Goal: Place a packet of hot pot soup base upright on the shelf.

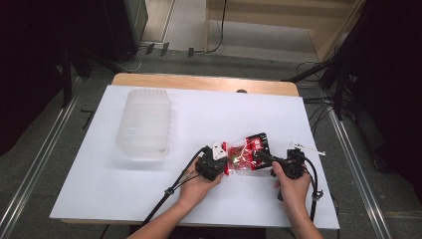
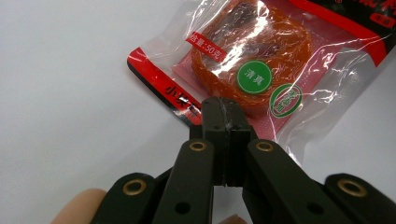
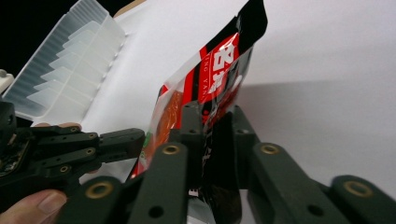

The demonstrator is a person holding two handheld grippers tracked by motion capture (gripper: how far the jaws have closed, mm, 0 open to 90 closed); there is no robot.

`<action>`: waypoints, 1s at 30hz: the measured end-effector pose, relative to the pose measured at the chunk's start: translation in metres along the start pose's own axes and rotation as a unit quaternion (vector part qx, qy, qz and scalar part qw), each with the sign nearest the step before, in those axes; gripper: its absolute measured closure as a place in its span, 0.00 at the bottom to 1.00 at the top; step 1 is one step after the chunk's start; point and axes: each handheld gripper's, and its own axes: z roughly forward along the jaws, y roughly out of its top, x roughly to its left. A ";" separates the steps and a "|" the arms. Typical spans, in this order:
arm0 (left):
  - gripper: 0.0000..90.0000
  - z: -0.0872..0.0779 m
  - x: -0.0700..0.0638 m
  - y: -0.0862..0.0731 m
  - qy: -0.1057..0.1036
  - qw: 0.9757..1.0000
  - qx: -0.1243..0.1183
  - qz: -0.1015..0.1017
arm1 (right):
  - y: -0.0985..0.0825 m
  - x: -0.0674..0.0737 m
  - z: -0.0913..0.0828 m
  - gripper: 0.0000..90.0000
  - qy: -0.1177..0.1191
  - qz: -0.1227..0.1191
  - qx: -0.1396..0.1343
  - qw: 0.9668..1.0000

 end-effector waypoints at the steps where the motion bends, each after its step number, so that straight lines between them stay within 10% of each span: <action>1: 1.00 0.000 0.000 0.000 0.000 1.000 0.000 0.000 | 0.000 0.000 -0.001 0.97 0.003 -0.001 -0.001 1.000; 13: 1.00 -0.014 0.011 -0.005 -0.018 0.999 -0.040 -0.025 | 0.008 0.021 -0.005 1.00 0.003 -0.080 -0.004 0.997; 30: 0.60 -0.081 0.039 -0.030 -0.013 0.990 -0.127 -0.052 | 0.028 0.051 -0.010 1.00 -0.006 -0.226 -0.017 0.974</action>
